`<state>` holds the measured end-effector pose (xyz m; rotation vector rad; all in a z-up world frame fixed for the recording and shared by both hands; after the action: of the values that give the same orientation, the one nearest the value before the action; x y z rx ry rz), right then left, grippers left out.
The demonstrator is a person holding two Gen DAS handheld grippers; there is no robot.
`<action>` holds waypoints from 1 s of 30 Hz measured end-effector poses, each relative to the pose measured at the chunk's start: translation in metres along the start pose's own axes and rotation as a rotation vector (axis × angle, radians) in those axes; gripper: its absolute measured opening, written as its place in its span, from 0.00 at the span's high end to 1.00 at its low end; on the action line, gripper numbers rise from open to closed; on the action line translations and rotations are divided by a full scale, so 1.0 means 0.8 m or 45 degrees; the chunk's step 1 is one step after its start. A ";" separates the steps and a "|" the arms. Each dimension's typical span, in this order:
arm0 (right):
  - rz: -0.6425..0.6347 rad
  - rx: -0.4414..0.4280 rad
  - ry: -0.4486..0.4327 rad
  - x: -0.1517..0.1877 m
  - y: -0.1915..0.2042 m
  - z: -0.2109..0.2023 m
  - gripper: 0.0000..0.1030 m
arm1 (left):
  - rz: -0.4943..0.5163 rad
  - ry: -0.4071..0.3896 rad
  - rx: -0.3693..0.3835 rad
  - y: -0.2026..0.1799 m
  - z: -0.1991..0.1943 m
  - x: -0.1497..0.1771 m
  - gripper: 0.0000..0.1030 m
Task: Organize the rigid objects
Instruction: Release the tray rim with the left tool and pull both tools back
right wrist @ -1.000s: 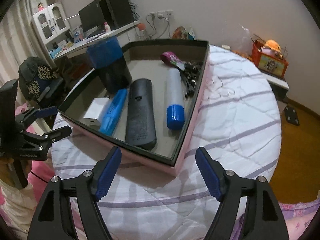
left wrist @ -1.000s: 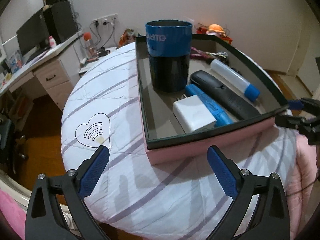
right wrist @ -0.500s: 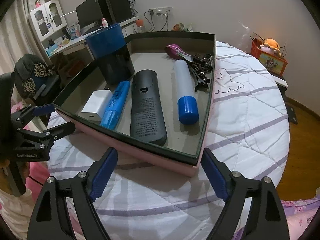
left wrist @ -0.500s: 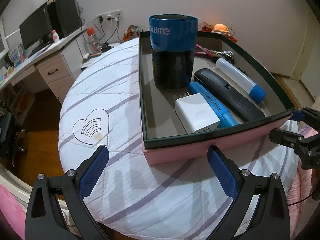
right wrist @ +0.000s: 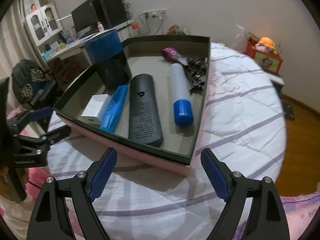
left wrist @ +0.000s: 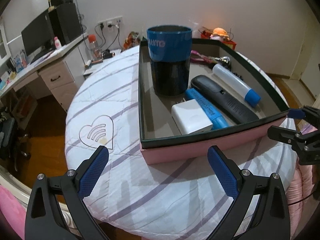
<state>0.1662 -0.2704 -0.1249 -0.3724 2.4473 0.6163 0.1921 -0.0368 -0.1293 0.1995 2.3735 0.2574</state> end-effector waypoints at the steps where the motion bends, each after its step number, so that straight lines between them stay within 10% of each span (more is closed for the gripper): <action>1: -0.013 0.038 -0.001 -0.001 0.003 -0.003 0.14 | 0.001 -0.016 -0.013 0.001 -0.004 0.000 0.03; 7: -0.051 0.134 -0.059 -0.007 0.014 -0.021 0.00 | -0.021 -0.082 0.017 0.008 -0.029 -0.007 0.01; 30: -0.121 0.216 -0.354 -0.043 0.071 -0.086 0.00 | -0.124 -0.227 -0.059 0.001 -0.091 -0.047 0.00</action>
<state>0.1390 -0.2528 -0.0347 -0.3102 2.1826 0.3880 0.1696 -0.0537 -0.0524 0.0809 2.1909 0.2373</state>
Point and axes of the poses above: each gripper's, at about its wrist camera, not at the fingertips, and z roughly the way its jaws point, y to its left, x to its underside, the point moved 2 cm from there along z, roughly the way its jaws point, and after that the axes turned 15 degrees about -x, right-handed, at the moved point
